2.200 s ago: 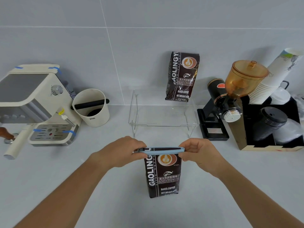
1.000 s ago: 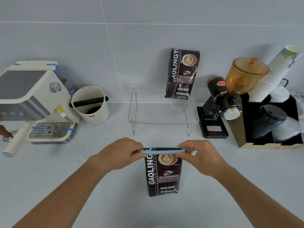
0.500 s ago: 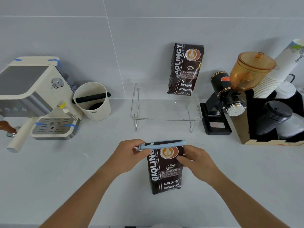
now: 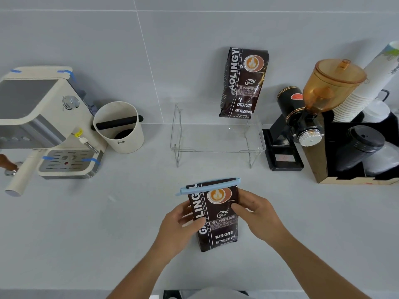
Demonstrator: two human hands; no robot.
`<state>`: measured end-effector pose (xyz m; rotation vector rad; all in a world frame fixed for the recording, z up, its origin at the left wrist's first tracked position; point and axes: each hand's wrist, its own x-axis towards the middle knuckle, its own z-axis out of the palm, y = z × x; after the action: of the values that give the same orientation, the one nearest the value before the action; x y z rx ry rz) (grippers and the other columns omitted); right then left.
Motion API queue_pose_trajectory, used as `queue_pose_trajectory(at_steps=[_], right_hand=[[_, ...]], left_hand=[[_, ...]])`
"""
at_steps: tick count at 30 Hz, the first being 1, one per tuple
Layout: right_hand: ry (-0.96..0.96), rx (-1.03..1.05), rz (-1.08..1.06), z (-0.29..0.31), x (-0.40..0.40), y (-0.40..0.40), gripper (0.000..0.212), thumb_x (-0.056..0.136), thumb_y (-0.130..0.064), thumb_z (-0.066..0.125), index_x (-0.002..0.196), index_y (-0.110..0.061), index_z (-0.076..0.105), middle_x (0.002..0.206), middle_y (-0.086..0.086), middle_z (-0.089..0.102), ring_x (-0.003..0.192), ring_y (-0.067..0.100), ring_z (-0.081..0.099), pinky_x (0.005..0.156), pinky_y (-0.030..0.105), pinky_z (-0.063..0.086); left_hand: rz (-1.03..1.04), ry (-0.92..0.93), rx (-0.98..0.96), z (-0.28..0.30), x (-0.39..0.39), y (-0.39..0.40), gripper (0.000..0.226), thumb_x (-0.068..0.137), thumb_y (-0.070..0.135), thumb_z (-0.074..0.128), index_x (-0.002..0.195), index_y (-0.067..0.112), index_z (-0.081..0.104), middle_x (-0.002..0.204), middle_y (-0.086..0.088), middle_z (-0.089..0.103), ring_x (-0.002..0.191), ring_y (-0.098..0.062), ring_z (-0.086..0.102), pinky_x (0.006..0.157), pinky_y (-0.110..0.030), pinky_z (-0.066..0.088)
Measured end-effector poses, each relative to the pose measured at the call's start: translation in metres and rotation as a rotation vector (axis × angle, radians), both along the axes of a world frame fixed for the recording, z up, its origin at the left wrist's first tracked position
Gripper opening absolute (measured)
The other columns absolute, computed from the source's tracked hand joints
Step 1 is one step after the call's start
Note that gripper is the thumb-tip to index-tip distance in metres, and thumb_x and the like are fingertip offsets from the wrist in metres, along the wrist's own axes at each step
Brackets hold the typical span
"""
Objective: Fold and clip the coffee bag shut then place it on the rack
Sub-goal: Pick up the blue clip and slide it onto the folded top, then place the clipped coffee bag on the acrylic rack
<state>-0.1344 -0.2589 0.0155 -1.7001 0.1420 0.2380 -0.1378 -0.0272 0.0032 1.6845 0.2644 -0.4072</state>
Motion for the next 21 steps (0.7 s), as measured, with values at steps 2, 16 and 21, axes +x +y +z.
queue_pose_trajectory(at_steps=[2,16,21], right_hand=[[0.038,0.053,-0.008,-0.004,-0.004,0.0,0.047,0.093,-0.002,0.061,0.117,-0.041,0.066,0.113,-0.003,0.076,0.113,0.016,0.067,0.088,0.039,0.058],[0.003,-0.047,-0.061,-0.004,-0.008,0.005,0.051,0.094,-0.004,0.06,0.114,-0.052,0.063,0.112,-0.022,0.074,0.111,0.003,0.066,0.091,0.027,0.054],[-0.065,-0.052,-0.066,0.017,0.004,0.004,0.051,0.094,-0.004,0.06,0.117,-0.049,0.062,0.113,-0.017,0.075,0.111,0.006,0.067,0.096,0.034,0.053]], left_hand=[[0.005,-0.006,-0.037,-0.004,-0.006,-0.004,0.047,0.08,0.011,0.077,0.12,0.03,0.061,0.106,0.017,0.075,0.1,-0.005,0.07,0.079,-0.02,0.057],[0.062,-0.042,-0.108,-0.001,0.002,-0.018,0.041,0.085,-0.001,0.068,0.122,0.015,0.061,0.105,0.011,0.075,0.094,-0.001,0.071,0.07,-0.012,0.055],[0.063,-0.108,-0.136,0.018,0.016,-0.018,0.039,0.086,0.001,0.069,0.119,0.02,0.063,0.103,0.017,0.074,0.094,0.002,0.07,0.067,-0.009,0.054]])
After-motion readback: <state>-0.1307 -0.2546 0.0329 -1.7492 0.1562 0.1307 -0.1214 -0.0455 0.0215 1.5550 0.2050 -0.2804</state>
